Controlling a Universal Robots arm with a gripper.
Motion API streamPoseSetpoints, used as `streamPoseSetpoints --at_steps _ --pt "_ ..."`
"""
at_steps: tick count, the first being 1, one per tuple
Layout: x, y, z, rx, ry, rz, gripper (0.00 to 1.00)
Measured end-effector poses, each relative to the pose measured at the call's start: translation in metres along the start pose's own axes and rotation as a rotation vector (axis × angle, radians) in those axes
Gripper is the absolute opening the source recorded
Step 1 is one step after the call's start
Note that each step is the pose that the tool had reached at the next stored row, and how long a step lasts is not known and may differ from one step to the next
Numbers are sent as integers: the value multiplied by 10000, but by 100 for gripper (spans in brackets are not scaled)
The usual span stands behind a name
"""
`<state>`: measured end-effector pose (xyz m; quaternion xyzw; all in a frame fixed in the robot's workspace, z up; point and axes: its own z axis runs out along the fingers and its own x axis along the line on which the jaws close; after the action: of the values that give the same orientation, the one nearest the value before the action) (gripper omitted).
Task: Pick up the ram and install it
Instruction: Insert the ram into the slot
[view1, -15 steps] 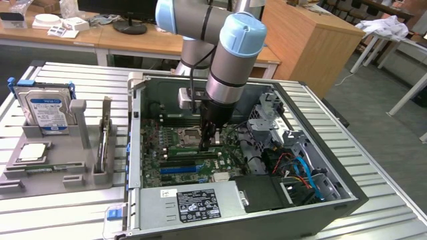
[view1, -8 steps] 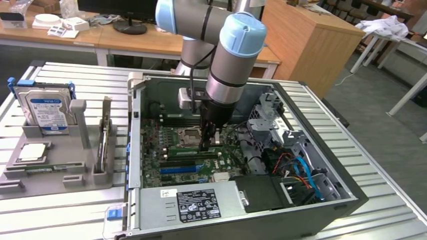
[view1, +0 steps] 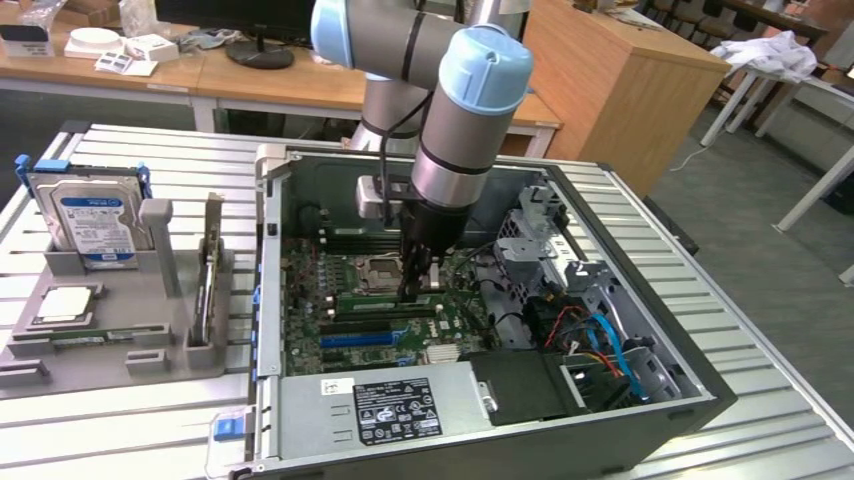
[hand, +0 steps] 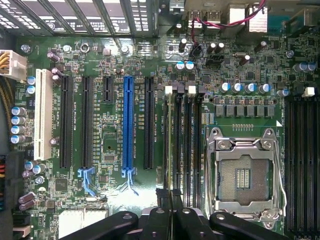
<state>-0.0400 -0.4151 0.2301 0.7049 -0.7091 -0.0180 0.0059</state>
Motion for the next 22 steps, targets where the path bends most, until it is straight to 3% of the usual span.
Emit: streamPoseSetpoints --at_steps 22 --pt "2 -1 65 -1 2 1 12"
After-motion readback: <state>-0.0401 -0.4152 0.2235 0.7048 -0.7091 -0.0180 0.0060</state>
